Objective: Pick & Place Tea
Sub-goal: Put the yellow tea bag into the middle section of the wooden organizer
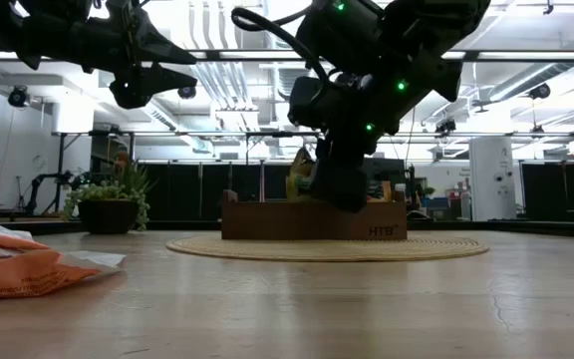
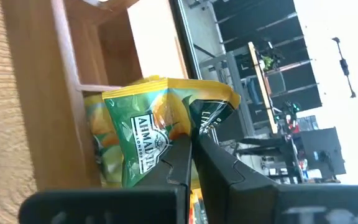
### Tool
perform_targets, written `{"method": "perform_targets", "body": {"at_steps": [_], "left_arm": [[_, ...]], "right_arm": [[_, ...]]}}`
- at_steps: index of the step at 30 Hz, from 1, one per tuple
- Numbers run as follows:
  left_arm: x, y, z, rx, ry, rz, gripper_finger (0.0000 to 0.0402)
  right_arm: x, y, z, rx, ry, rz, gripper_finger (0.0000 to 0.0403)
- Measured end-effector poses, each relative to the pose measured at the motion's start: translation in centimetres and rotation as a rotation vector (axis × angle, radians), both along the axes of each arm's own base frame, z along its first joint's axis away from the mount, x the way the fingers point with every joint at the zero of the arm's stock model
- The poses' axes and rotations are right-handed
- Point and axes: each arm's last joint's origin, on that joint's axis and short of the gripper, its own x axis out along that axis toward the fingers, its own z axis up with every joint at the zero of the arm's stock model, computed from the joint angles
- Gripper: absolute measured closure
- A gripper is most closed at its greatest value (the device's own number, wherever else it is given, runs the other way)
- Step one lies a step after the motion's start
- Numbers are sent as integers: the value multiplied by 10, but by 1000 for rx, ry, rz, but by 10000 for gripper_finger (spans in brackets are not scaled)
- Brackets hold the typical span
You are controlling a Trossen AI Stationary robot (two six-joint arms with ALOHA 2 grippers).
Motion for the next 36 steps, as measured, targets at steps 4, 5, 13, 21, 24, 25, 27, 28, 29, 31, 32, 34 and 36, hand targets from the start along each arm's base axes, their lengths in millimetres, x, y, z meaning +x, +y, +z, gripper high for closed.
{"method": "perform_targets", "body": {"at_steps": [4, 5, 13, 21, 24, 25, 27, 28, 29, 31, 32, 34, 36], "left_arm": [[0, 0, 0, 0, 0, 0, 219], [0, 0, 0, 0, 0, 0, 219], [0, 0, 0, 0, 0, 0, 219], [0, 0, 0, 0, 0, 0, 219], [0, 0, 0, 0, -1, 0, 219], [0, 0, 0, 0, 0, 0, 219], [0, 0, 0, 0, 0, 0, 219], [0, 0, 0, 0, 0, 0, 219], [0, 0, 0, 0, -1, 0, 219], [0, 0, 0, 0, -1, 0, 219], [0, 0, 0, 0, -1, 0, 219], [0, 0, 0, 0, -1, 0, 219], [0, 0, 0, 0, -1, 0, 219]], "right_arm": [[-3, 0, -3, -22, -10, -24, 388], [-4, 0, -3, -22, -25, -35, 388], [-9, 2, -9, 4, -77, -54, 388], [-9, 4, -9, 14, -84, -49, 388], [-9, 3, -10, 18, -85, -50, 388], [-9, 2, -10, 25, -85, -49, 388], [-8, 0, -10, 36, -87, -49, 388], [-8, -1, -10, 37, -90, -51, 388], [-7, -2, -10, 41, -95, -52, 388], [-6, -4, -10, 59, -93, -44, 388], [-6, -6, -10, 69, -90, -42, 388], [-5, -8, -11, 80, -87, -42, 388], [-5, -10, -11, 89, -83, -40, 388]]}}
